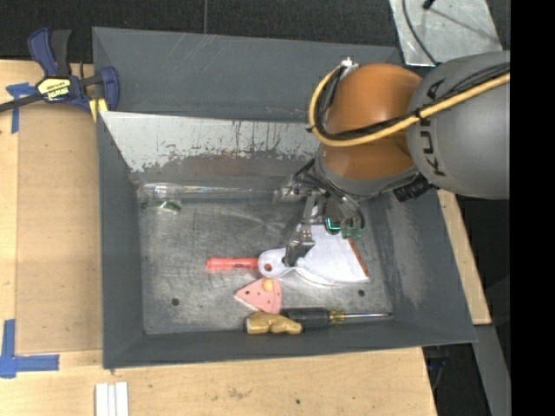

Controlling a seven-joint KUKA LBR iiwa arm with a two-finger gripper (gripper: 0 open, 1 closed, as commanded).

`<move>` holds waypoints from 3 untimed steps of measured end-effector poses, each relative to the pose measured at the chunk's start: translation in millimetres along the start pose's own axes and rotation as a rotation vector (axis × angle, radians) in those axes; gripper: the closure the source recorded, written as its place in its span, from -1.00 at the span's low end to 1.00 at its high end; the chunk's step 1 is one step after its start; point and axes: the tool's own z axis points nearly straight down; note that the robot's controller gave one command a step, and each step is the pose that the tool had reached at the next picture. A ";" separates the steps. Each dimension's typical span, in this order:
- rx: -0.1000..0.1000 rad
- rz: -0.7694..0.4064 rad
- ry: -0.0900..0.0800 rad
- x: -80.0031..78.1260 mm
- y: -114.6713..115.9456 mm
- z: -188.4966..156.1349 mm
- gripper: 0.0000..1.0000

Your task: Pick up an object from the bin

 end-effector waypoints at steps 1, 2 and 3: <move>-0.001 0.000 -0.008 -1.8 0.1 -4.4 -1.00; 0.001 -0.483 -0.011 18.8 86.4 85.7 1.00; 0.001 -0.483 -0.011 18.8 86.3 85.7 1.00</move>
Offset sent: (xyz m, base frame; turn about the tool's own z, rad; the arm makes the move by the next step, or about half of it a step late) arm -0.0217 0.0864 -0.0886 -0.4861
